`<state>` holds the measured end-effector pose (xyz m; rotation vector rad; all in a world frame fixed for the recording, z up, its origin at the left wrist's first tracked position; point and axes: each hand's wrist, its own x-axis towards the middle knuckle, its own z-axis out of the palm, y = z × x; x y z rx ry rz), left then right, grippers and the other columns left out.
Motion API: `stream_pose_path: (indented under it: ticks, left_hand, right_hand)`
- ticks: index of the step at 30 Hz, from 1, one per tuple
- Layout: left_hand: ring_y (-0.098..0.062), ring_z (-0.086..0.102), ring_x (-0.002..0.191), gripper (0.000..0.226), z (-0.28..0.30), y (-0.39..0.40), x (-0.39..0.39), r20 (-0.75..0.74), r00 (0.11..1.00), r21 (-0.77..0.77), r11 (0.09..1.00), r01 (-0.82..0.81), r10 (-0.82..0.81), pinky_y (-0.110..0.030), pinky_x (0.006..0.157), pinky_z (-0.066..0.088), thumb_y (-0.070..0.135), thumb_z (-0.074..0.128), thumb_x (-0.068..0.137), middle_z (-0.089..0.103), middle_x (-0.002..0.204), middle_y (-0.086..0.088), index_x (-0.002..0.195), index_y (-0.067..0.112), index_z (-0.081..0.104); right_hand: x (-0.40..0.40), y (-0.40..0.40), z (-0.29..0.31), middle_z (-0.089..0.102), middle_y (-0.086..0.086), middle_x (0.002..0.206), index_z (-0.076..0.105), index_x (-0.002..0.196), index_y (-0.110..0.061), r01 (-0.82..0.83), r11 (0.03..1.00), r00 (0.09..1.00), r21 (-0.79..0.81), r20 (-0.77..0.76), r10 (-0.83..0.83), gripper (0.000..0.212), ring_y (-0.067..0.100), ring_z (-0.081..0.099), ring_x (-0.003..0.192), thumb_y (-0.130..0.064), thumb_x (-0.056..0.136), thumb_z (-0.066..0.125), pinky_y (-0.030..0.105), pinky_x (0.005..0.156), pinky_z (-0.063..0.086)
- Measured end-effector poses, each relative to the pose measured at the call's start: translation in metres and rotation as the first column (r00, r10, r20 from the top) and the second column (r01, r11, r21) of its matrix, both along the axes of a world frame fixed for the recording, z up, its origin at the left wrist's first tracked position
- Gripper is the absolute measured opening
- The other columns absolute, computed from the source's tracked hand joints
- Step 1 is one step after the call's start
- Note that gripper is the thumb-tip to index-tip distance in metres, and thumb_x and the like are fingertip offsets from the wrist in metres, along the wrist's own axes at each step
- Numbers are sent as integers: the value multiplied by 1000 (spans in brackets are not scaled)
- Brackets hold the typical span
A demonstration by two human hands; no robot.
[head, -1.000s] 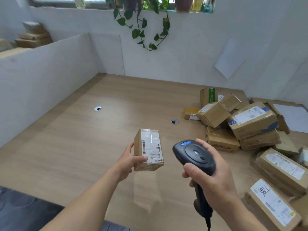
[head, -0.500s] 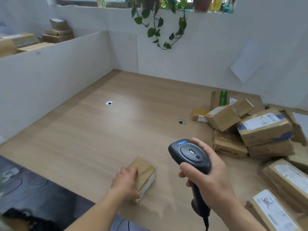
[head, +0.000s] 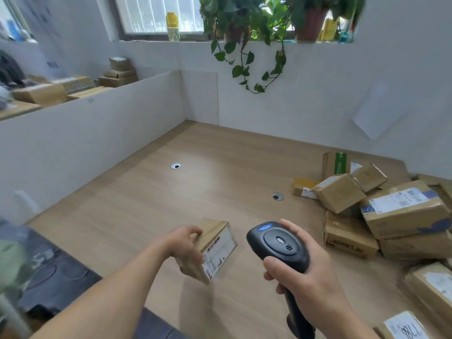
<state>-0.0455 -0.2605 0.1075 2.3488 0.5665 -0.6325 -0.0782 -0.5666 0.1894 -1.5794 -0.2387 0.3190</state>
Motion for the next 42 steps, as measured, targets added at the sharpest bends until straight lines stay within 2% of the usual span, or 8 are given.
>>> stream_pose_path:
  ticks: [4,7,11,20,28,33,37,42]
  left_hand:
    - [-22,63,105,85,88,16,14,-16,999,-34,999,36,-37,-34,90,55,20,92,61,62,113,0,136,35,54]
    - [-24,63,107,92,137,17,10,7,998,25,998,59,-59,-47,105,50,29,89,49,59,113,1,133,40,55]
    - [-24,58,111,96,175,11,-5,20,998,83,995,58,-60,-45,109,46,26,86,49,53,114,7,139,40,53]
    - [-27,58,116,82,200,6,-42,40,999,77,997,-2,-1,-46,109,46,22,90,52,58,120,1,122,47,55]
    - [-28,58,117,89,204,16,-78,48,997,56,997,-61,59,-46,109,46,21,92,52,61,122,-2,129,42,55]
    - [-31,66,112,105,199,35,-103,205,966,-156,980,-125,156,-53,107,46,11,89,59,71,117,-10,145,37,36]
    - [-32,70,107,112,177,57,-123,373,848,-389,893,-225,376,-56,104,49,-2,84,59,71,112,-13,149,34,27]
    - [-31,67,110,117,145,95,-150,493,689,-520,815,-256,531,-48,103,52,-3,86,59,62,120,-16,150,36,24]
  right_hand:
    - [-5,7,9,78,-11,98,56,125,-35,-111,994,994,16,16,111,78,14,76,76,-21,54,86,19,56,53]
    - [-8,10,17,78,-10,98,57,124,-32,-162,986,986,36,33,161,78,12,75,74,-18,53,87,15,57,52]
    - [-16,10,31,79,-6,96,59,124,-30,-190,979,979,69,86,184,76,12,74,71,-16,54,85,15,55,51]
    - [-41,1,49,79,-8,94,61,119,-35,-252,965,961,78,136,240,70,12,74,70,-18,55,83,15,56,51]
    - [-62,8,52,79,-6,95,60,122,-36,-290,954,947,80,165,274,75,13,75,74,-27,51,85,16,58,52]
    - [-72,28,46,78,4,97,60,128,-35,-277,957,949,82,179,259,89,16,75,80,-41,43,86,19,62,53]
    - [-80,56,46,77,7,96,60,127,-37,-269,960,951,84,179,251,88,12,72,70,-43,43,84,19,62,52]
    - [-99,116,46,75,12,98,60,124,-40,-233,966,964,114,161,213,83,13,68,61,-40,45,86,26,49,52]
